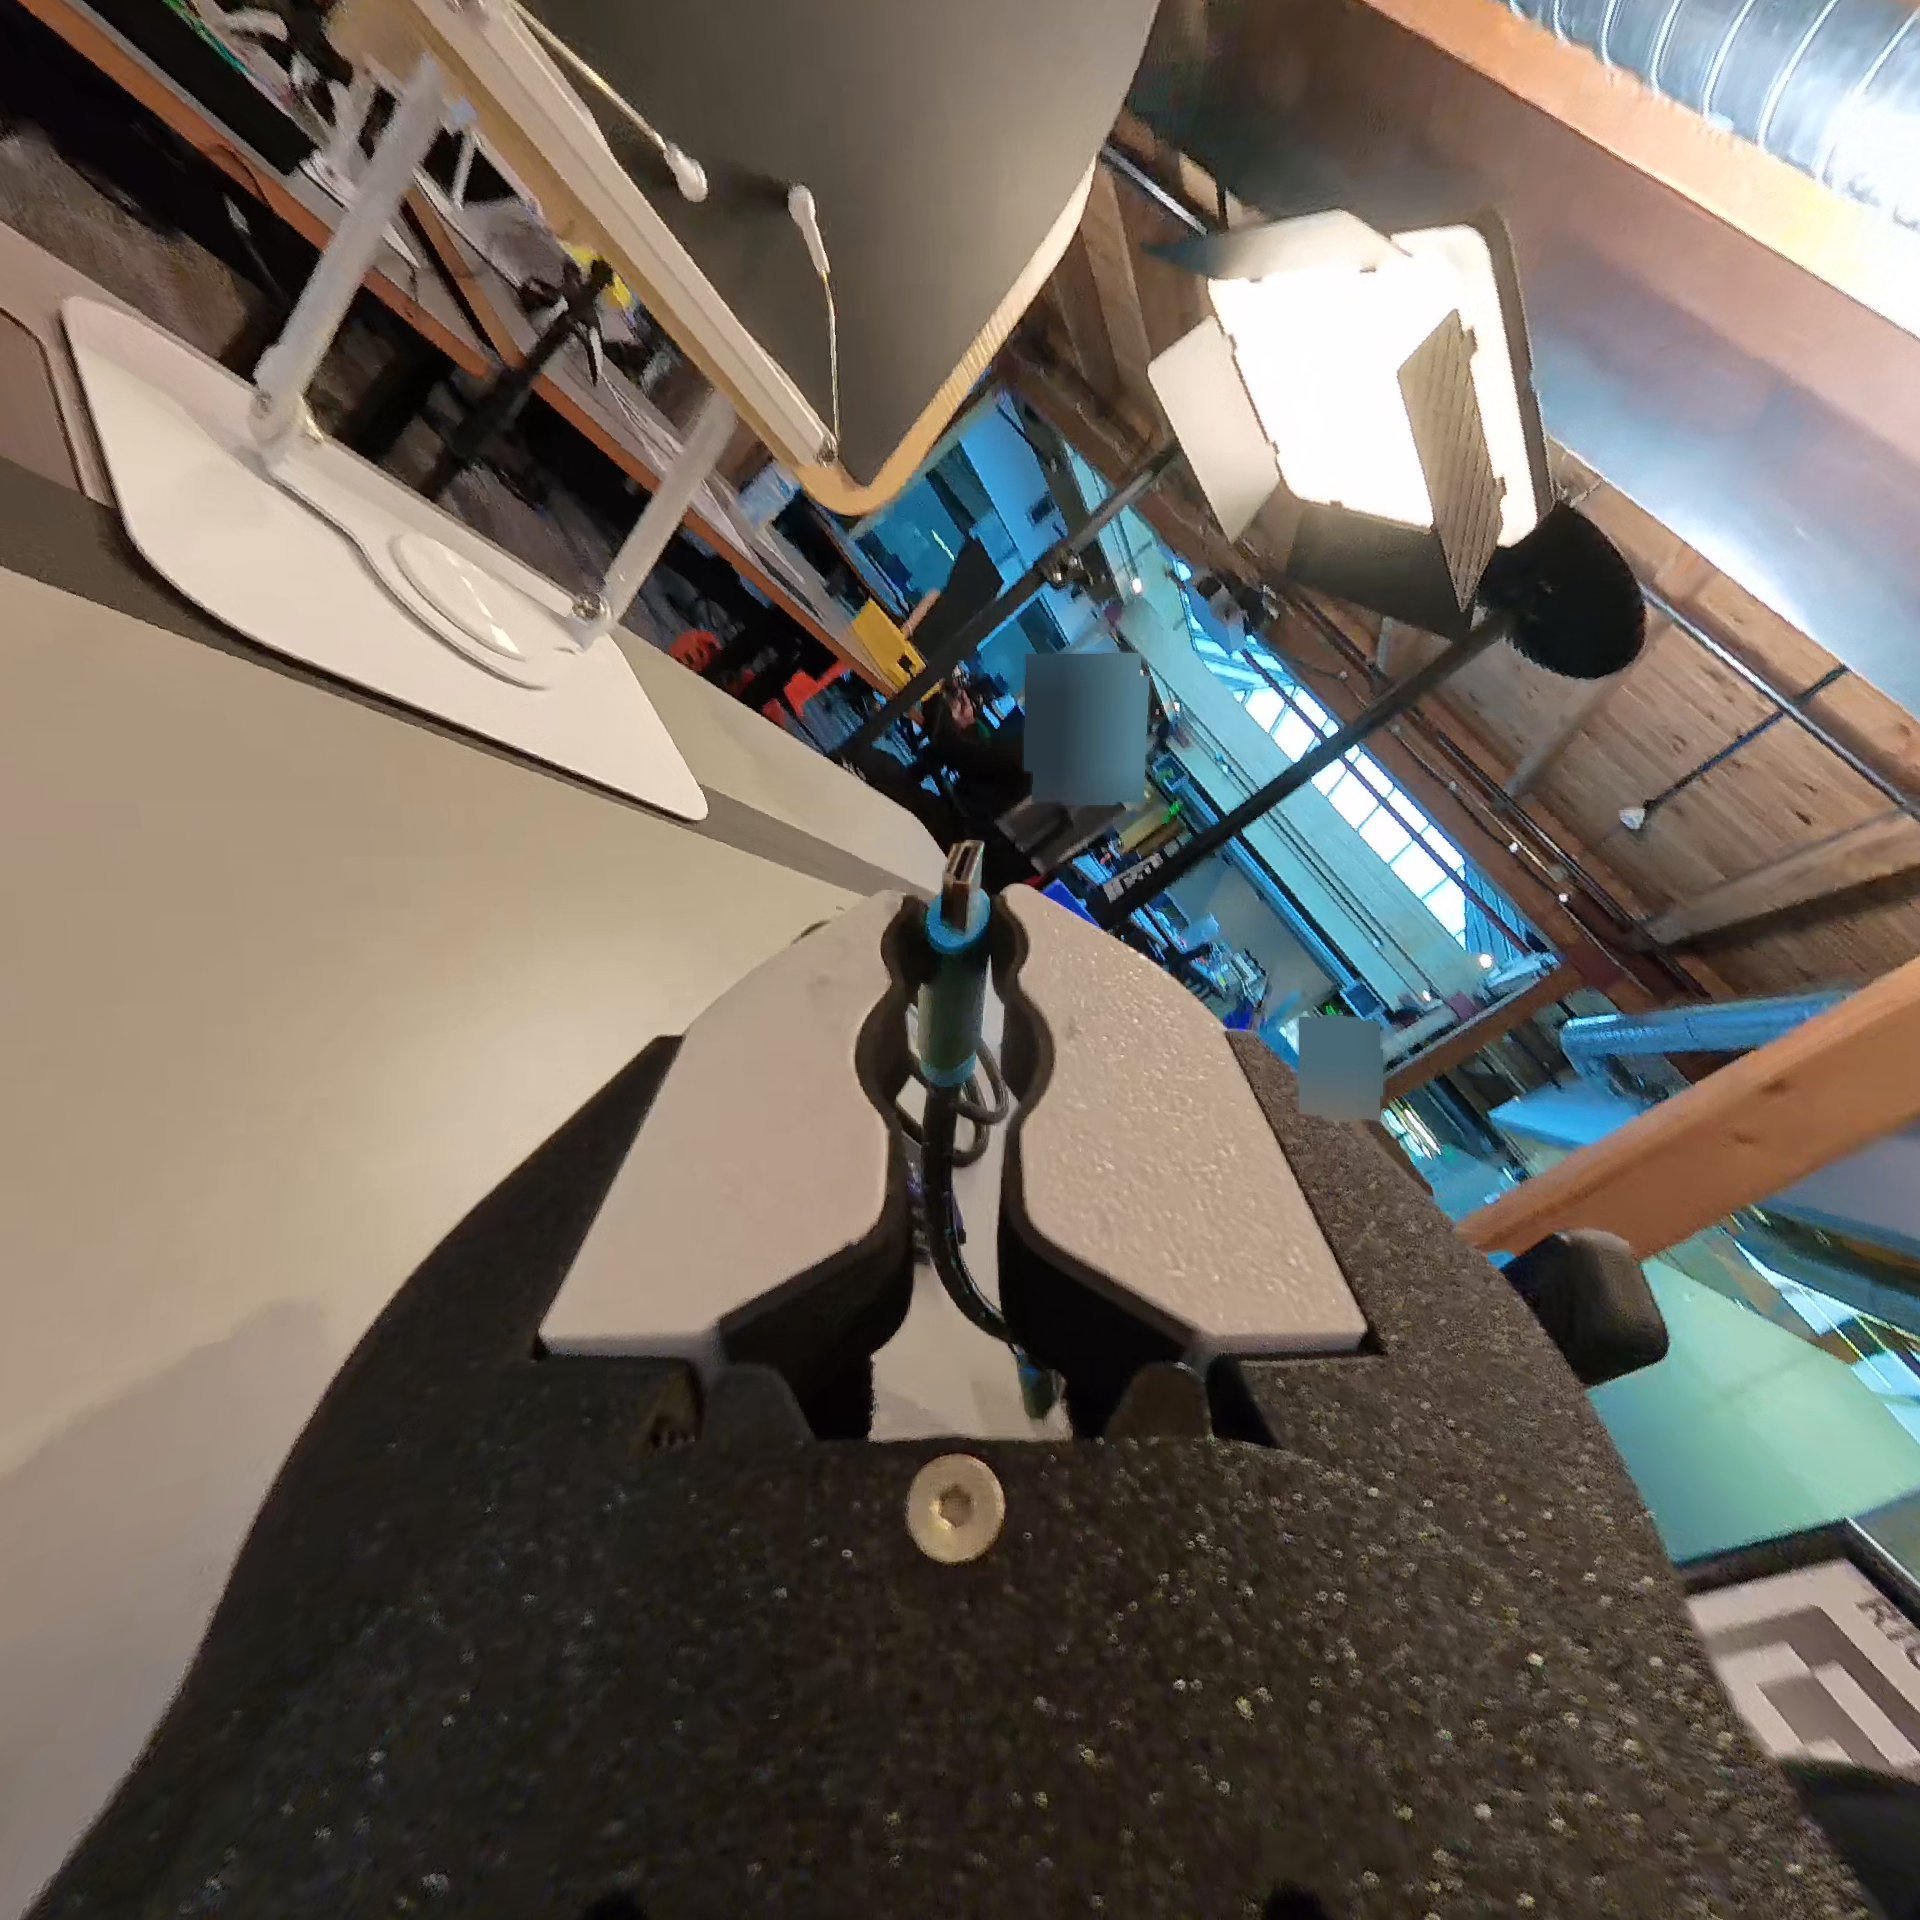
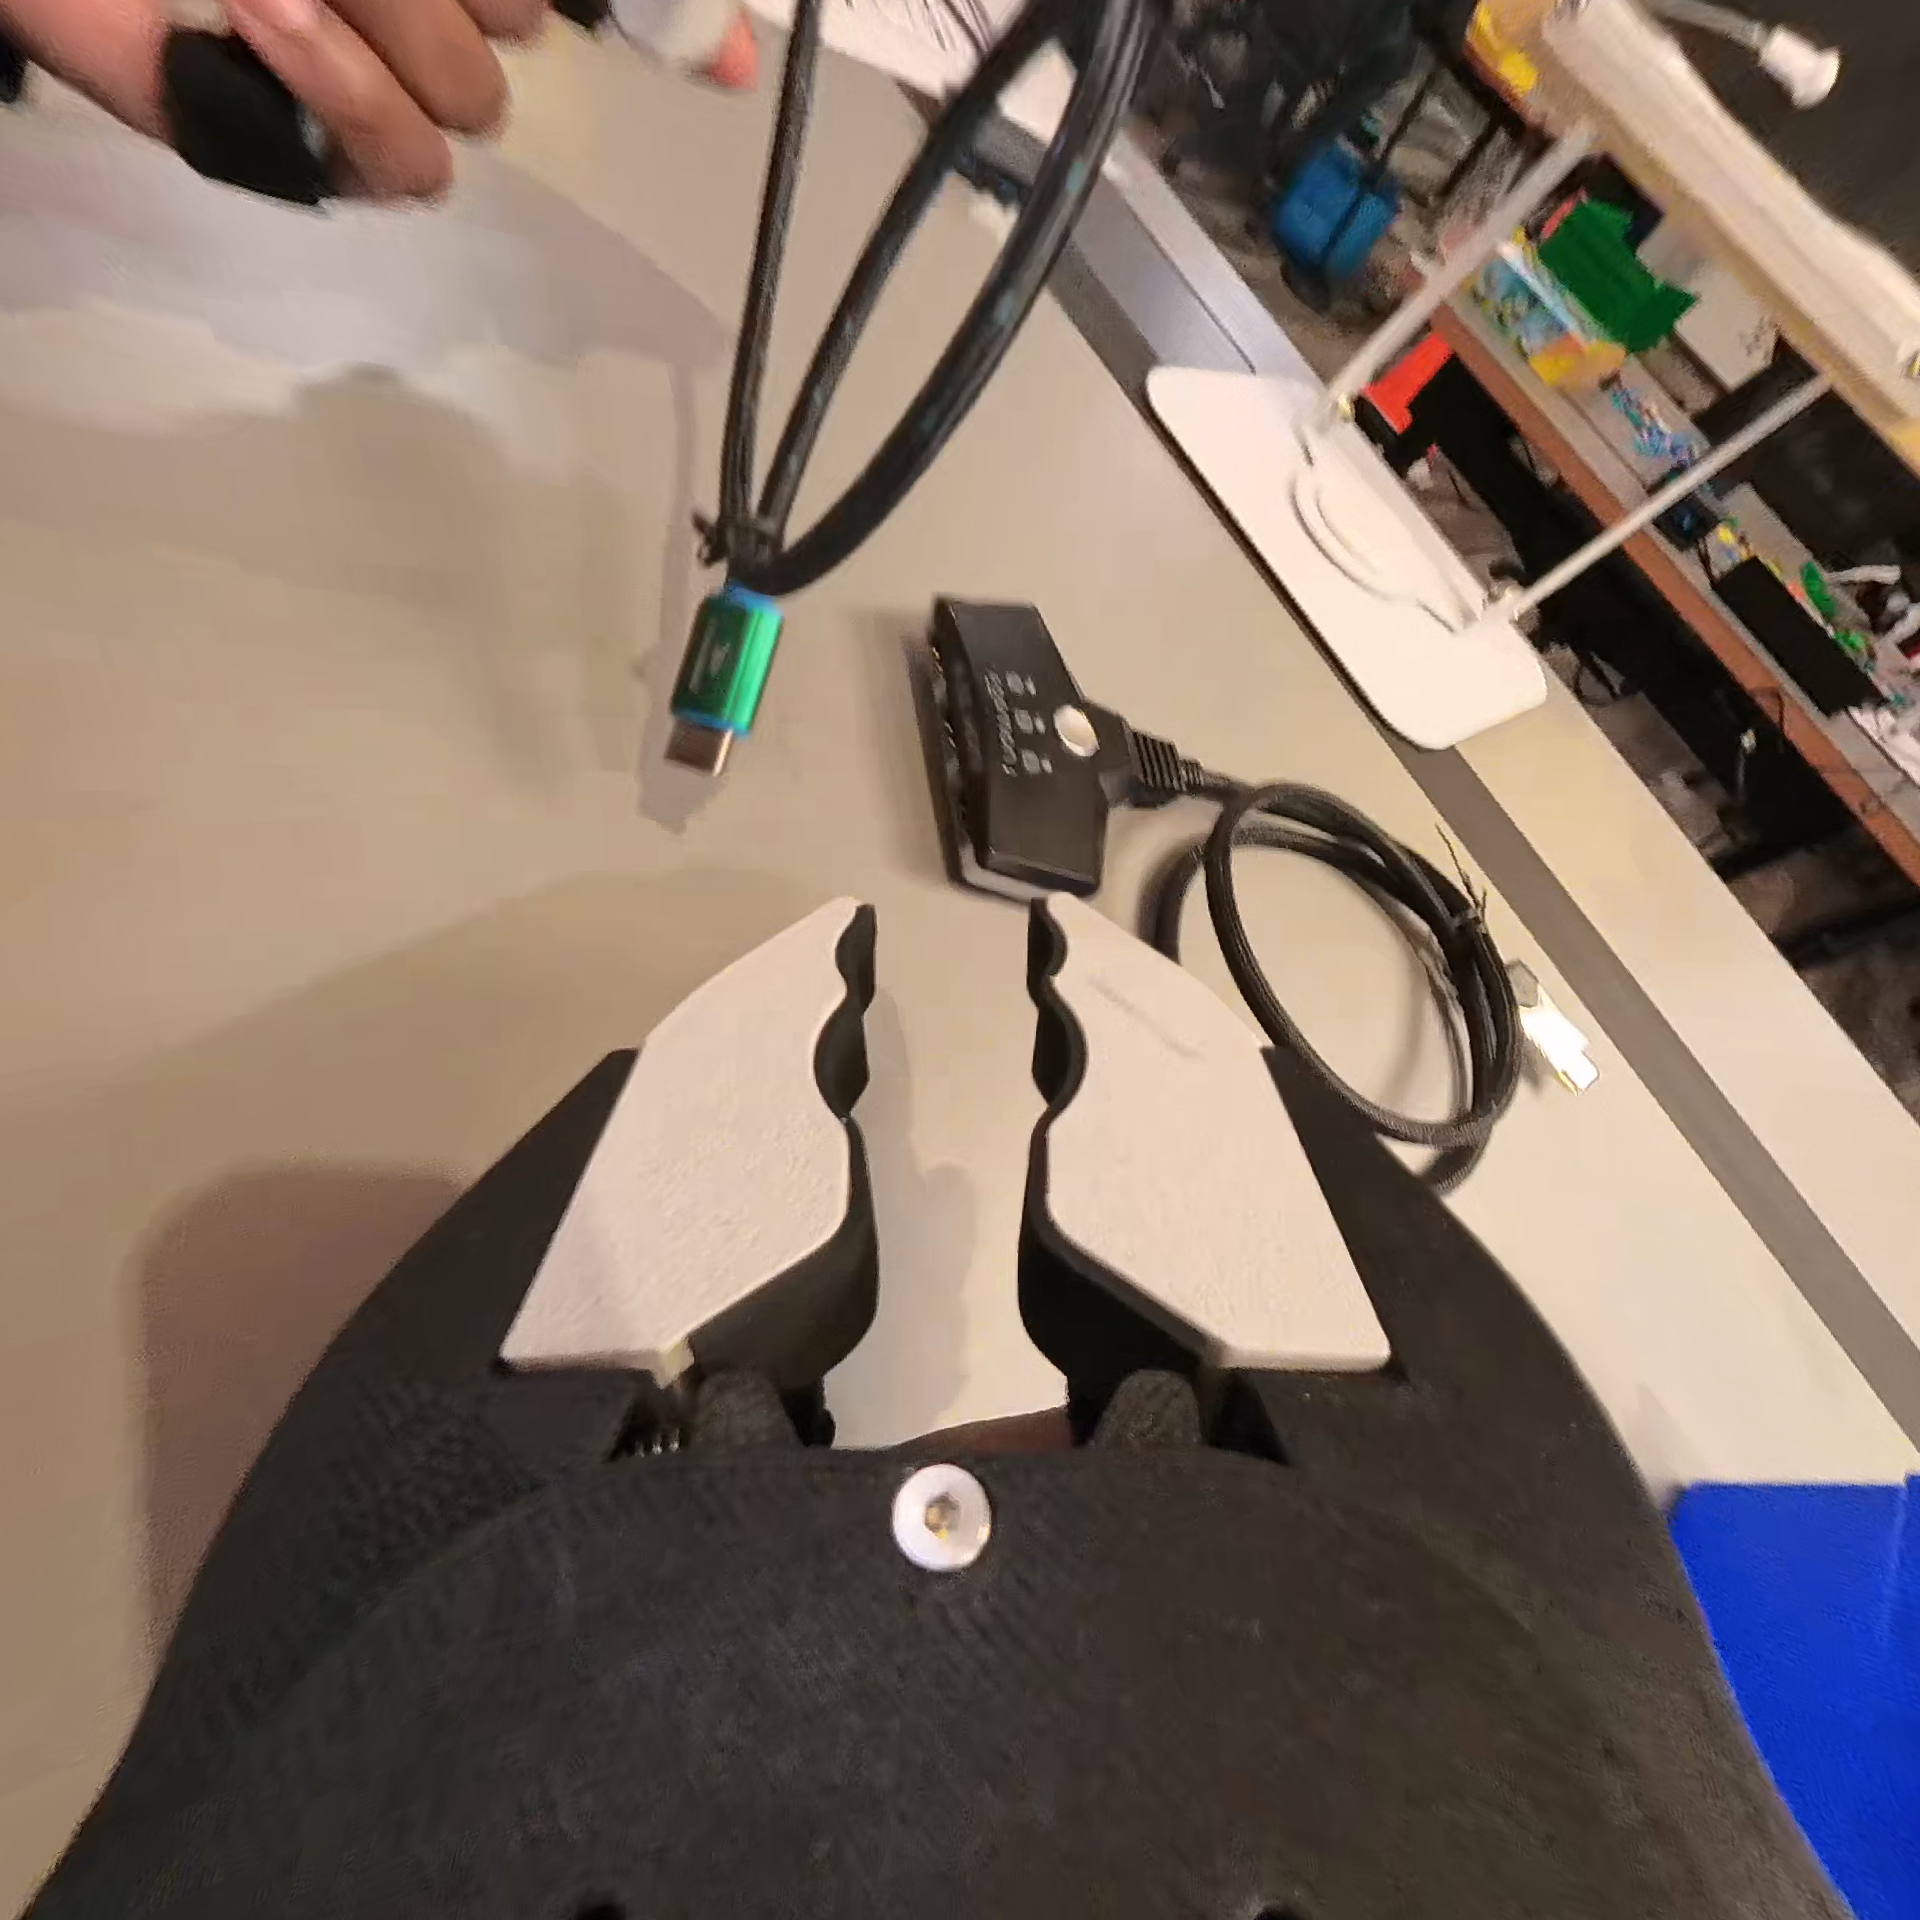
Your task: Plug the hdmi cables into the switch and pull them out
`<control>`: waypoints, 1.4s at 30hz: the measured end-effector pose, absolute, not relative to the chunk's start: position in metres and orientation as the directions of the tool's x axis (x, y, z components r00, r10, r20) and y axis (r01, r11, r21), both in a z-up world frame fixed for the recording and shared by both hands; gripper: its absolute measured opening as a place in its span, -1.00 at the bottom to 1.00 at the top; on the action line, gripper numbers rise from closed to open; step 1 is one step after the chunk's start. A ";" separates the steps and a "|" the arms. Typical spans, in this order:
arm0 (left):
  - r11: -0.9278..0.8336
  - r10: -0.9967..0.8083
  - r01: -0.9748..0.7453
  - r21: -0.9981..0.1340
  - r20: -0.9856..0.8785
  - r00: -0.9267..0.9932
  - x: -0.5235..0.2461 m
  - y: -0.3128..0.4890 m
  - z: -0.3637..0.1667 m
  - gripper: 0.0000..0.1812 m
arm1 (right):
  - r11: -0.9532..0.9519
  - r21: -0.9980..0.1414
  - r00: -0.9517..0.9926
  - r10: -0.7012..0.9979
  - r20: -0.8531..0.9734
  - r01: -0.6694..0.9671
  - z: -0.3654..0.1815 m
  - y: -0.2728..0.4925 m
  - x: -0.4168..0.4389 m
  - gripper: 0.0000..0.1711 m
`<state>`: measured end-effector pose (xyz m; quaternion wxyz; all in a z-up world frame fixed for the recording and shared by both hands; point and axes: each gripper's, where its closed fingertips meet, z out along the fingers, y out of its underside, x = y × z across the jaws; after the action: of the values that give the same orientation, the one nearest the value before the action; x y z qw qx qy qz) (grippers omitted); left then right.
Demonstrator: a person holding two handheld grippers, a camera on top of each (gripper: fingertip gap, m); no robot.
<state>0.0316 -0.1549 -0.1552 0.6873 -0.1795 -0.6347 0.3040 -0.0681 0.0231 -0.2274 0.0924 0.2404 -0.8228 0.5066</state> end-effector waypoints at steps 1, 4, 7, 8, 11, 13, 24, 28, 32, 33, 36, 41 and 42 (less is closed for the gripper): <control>0.755 0.644 -0.171 -0.633 0.765 0.013 0.030 -0.153 -0.157 -0.86 | 0.343 -0.804 -0.866 -0.315 0.389 -0.486 -0.222 0.023 -0.062 -0.67; 0.782 0.622 -0.055 -0.621 0.782 0.021 0.020 -0.139 -0.170 -0.87 | 0.269 -0.850 -0.876 -0.310 0.369 -0.454 -0.204 0.023 -0.052 -0.69; 0.789 0.598 0.127 -0.601 0.799 0.066 0.006 -0.110 -0.186 -0.87 | 0.259 -0.869 -0.897 -0.259 0.359 -0.422 -0.198 0.020 -0.061 -0.73; 0.780 0.593 0.187 -0.598 0.801 0.087 0.002 -0.098 -0.191 -0.87 | 0.275 -0.867 -0.902 -0.249 0.353 -0.416 -0.201 0.019 -0.066 -0.73; 0.726 0.598 0.327 -0.605 0.790 0.134 -0.006 -0.068 -0.203 -0.87 | 0.310 -0.871 -0.917 -0.242 0.316 -0.382 -0.209 0.018 -0.078 -0.72; 0.685 0.617 0.369 -0.629 0.769 0.166 -0.009 -0.055 -0.205 -0.87 | 0.312 -0.878 -0.924 -0.237 0.299 -0.364 -0.209 0.018 -0.084 -0.72; 0.564 0.632 0.484 -0.669 0.727 0.268 -0.015 -0.016 -0.217 -0.87 | 0.350 -0.898 -0.872 -0.484 0.071 -0.268 -0.211 -0.010 -0.041 -0.58; 0.533 0.644 0.467 -0.705 0.696 0.317 -0.014 -0.011 -0.210 -0.87 | 0.296 -0.896 -0.804 -0.585 0.103 -0.331 -0.205 -0.027 -0.023 -0.50; 0.502 0.696 0.389 -0.773 0.628 0.349 -0.015 -0.016 -0.203 -0.87 | 0.230 -0.926 -0.787 -0.608 0.102 -0.298 -0.207 -0.036 -0.014 -0.51; 0.507 0.702 0.348 -0.788 0.612 0.363 -0.015 -0.019 -0.198 -0.87 | 0.243 -0.938 -0.786 -0.616 0.046 -0.245 -0.208 -0.036 -0.012 -0.51; 0.526 0.703 0.236 -0.817 0.574 0.419 -0.016 -0.020 -0.181 -0.87 | 0.301 -0.944 -0.767 -0.635 -0.091 -0.137 -0.210 -0.032 -0.007 -0.51; 0.503 0.741 0.074 -0.861 0.474 0.477 -0.016 -0.014 -0.161 -0.87 | 0.402 -0.915 -0.650 -0.686 -0.327 0.035 -0.206 -0.020 0.012 -0.56; 0.504 0.744 0.046 -0.863 0.460 0.484 -0.016 -0.013 -0.157 -0.87 | 0.421 -0.905 -0.613 -0.699 -0.367 0.061 -0.205 -0.017 0.016 -0.57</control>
<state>-0.0157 -0.0130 -0.1570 0.7411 -0.4388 -0.4501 0.2357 0.0160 -0.0169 -0.2047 -0.3846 0.2129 -0.7501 0.4940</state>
